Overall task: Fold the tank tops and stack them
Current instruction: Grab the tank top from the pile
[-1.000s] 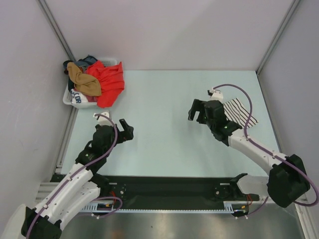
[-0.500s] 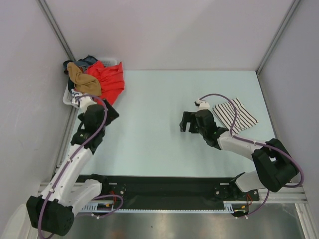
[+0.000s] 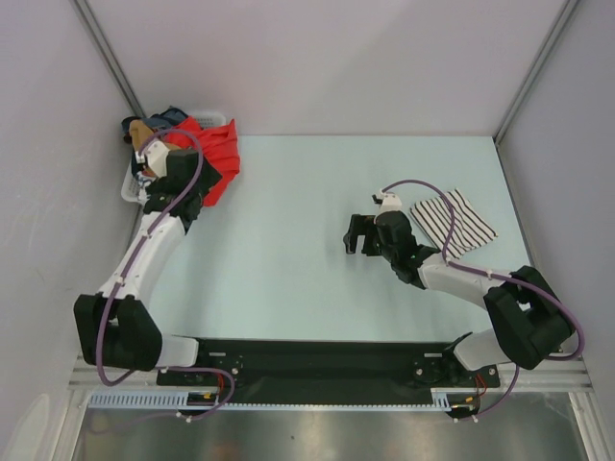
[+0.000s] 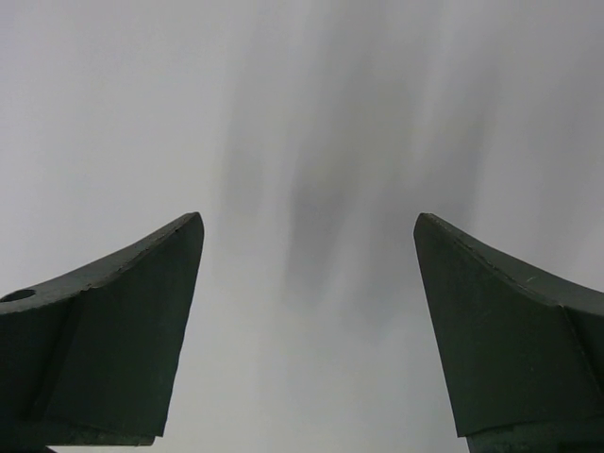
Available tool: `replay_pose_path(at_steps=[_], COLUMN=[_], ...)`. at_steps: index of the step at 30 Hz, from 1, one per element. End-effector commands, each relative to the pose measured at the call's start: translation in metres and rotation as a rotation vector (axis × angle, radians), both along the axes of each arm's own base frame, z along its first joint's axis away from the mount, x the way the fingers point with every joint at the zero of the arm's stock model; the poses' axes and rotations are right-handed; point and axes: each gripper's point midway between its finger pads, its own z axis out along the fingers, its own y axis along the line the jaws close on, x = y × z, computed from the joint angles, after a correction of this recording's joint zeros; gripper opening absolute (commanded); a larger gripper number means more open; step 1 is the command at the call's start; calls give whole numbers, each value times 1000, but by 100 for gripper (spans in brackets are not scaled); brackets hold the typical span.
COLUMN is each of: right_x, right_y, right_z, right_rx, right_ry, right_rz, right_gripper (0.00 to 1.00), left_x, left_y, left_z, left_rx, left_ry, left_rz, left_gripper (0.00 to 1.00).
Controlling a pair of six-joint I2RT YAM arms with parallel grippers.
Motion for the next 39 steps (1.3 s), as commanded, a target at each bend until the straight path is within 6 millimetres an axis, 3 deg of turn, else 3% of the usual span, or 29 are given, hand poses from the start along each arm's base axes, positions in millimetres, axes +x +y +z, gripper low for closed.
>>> replay_pose_path(at_steps=[1,7,10,13,16,20,22,24,30,33,34,36,39], right_x=[9,9,9,9,10,11,11,11,11,11,11,11,11], right_y=[1,1,0,0,0,1,1,1,0,0,-1,-2,-2], right_z=[10,12,12,12,10,8,8,7,9,9,8,7,8], right_rx=[3,5,3,1,-5,-14,-13,-15,-11,-12,-12,-11,-10], right_ry=[-49,-51,-53,-52,-45,-32,-30,-31,-30,-29,-29,-25,-24], right_rz=[-15,-13,-19,-18,-17,-19,-20,-19,-19,-20,-22,-25,-24], right_gripper=[97,97,97,97,97,97,97,97,97,97,97,97,96], left_x=[9,19,20,20,22,33,32,32,52,71,78,87,106], left_y=[11,15,15,17,25,16,18,34,58,72,78,83,86], left_z=[0,-44,-51,-42,-17,-13,-19,-20,1,12,14,15,15], left_rx=[-30,-64,-69,-60,-54,-113,-115,-105,-90,-54,-37,-26,-37], left_ry=[7,137,151,127,41,21,60,70,31,1,-3,-1,17], left_rz=[40,64,60,65,74,9,31,82,138,157,150,139,79], left_gripper=[99,96,94,91,88,83,90,94,93,84,69,55,52])
